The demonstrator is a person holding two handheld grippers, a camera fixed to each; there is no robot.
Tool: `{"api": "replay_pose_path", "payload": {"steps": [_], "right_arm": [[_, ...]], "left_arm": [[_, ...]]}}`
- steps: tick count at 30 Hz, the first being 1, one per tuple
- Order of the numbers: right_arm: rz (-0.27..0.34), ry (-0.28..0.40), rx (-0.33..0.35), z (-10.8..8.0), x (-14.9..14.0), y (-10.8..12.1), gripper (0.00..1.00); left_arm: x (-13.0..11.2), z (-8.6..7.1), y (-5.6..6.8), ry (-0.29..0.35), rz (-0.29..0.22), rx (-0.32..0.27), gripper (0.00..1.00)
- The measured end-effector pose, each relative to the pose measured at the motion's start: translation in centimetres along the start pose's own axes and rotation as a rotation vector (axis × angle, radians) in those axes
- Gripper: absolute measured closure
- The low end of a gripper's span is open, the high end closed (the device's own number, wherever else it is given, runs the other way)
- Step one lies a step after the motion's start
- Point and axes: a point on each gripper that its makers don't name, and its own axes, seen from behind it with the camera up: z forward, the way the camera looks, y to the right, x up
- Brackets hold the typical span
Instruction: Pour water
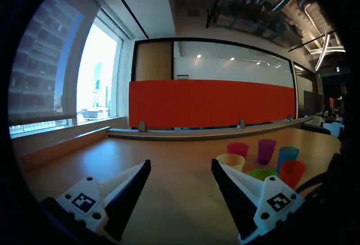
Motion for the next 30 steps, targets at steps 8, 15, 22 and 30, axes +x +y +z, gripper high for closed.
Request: {"api": "replay_pose_path", "payload": {"steps": [8, 15, 22, 30], "right_arm": [[-0.003, -0.017, 0.006, 0.27, -0.78, -0.40, 0.00], [-0.003, -0.020, 0.004, 0.33, -0.74, -0.34, 0.00], [-0.002, -0.019, 0.001, 0.26, -0.64, -0.23, 0.00], [-0.001, -0.019, -0.002, 0.09, -0.69, -0.05, 0.00]], "left_arm": [[-0.01, 0.05, 0.00, 0.000, 0.000, 0.000, 0.00], [-0.01, 0.09, 0.00, 0.000, 0.000, 0.000, 0.00], [0.00, 0.06, -0.02, 0.000, 0.000, 0.000, 0.00], [0.03, 0.08, -0.03, 0.000, 0.000, 0.000, 0.00]]}}
